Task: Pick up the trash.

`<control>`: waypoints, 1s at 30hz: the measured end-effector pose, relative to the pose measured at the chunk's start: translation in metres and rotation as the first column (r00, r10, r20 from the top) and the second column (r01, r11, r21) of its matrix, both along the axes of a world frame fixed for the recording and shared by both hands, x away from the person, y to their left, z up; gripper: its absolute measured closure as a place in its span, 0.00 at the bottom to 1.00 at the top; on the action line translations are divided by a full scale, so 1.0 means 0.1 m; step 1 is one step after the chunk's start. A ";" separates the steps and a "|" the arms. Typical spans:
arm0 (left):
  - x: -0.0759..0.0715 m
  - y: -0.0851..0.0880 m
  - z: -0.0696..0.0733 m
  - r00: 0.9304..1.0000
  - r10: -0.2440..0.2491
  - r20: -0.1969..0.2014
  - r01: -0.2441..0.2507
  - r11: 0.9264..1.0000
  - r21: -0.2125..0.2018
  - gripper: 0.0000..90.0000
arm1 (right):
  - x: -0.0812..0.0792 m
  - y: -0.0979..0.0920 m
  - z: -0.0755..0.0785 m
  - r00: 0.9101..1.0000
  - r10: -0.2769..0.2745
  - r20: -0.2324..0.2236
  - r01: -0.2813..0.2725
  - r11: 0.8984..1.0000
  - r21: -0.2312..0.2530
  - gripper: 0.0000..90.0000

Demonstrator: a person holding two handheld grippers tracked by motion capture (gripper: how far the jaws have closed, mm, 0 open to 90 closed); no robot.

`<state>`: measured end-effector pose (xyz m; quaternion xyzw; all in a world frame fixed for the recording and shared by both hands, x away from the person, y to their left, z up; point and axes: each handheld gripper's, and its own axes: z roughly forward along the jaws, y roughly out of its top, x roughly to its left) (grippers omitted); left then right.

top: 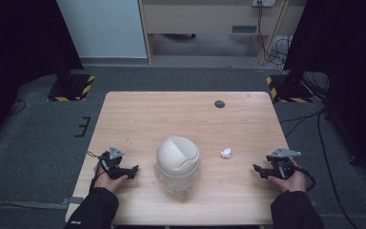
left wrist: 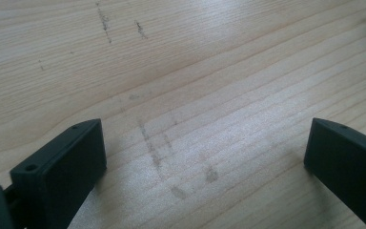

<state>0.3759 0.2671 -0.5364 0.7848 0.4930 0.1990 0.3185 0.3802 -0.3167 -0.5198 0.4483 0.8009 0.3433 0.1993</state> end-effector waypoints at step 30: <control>-0.01 0.00 0.00 1.000 -0.001 0.001 0.001 1.000 0.000 0.00 | 0.00 0.03 0.51 0.979 -0.019 0.205 -0.035 0.966 0.255 0.23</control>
